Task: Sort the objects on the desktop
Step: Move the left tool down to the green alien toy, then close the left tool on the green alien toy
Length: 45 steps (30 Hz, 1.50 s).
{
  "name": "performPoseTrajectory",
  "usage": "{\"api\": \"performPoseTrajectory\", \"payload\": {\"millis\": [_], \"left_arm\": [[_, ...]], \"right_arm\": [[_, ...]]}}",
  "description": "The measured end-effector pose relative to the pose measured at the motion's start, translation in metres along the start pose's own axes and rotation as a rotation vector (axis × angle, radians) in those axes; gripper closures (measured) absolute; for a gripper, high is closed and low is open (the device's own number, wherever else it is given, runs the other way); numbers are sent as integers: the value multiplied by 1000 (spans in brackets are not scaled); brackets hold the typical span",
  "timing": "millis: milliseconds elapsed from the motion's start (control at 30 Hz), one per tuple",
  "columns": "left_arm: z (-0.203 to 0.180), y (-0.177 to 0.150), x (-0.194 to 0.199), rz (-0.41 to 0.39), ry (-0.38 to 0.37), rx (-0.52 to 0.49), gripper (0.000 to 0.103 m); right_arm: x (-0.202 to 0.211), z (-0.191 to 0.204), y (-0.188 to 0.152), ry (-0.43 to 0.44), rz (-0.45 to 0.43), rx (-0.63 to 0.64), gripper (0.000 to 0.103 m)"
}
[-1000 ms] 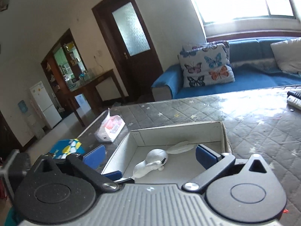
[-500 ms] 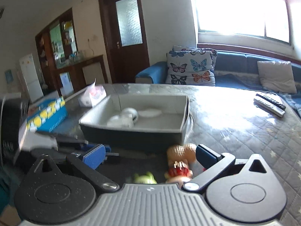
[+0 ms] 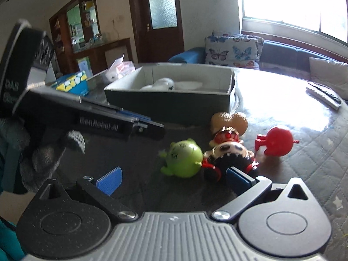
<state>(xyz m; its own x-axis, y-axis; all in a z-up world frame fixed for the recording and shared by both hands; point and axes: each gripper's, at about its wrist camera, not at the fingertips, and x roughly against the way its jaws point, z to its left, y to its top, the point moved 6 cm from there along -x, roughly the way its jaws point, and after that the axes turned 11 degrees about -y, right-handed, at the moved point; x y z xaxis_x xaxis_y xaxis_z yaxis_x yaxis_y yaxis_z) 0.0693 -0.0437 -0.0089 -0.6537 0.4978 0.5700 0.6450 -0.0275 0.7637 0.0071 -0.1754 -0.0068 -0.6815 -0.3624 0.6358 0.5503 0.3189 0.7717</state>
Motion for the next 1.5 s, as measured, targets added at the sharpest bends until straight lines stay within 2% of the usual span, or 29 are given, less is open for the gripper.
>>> {"api": "performPoseTrajectory", "payload": {"millis": [400, 433, 500, 667, 933, 1033, 1167, 1333, 1500], "left_arm": [[-12, -1, -10, 25, -85, 1, 71], [-13, -1, -10, 26, -97, 3, 71], [-14, -1, -12, 31, -114, 8, 71], [-8, -4, -19, 53, -115, 31, 71], [2, -6, -24, 61, -170, 101, 66], [4, -6, -24, 66, -191, 129, 65], [7, -9, -21, 70, -203, 167, 65], [9, -13, -18, 68, -204, 210, 60], [8, -14, -19, 65, -196, 208, 57]], "right_arm": [[-24, 13, -12, 21, 60, 52, 4], [-25, 13, -13, 19, 60, 55, 8], [-27, 13, -13, 20, 66, 55, 9], [-30, 12, -13, 20, 67, 51, 16], [-39, 13, -6, 29, 66, 38, 25], [-40, 14, -2, 35, 60, 40, 33], [-42, 14, 2, 11, 57, 49, 49], [-42, 15, 3, 14, 49, 58, 53], [-40, 17, 3, 8, 41, 65, 55]]}}
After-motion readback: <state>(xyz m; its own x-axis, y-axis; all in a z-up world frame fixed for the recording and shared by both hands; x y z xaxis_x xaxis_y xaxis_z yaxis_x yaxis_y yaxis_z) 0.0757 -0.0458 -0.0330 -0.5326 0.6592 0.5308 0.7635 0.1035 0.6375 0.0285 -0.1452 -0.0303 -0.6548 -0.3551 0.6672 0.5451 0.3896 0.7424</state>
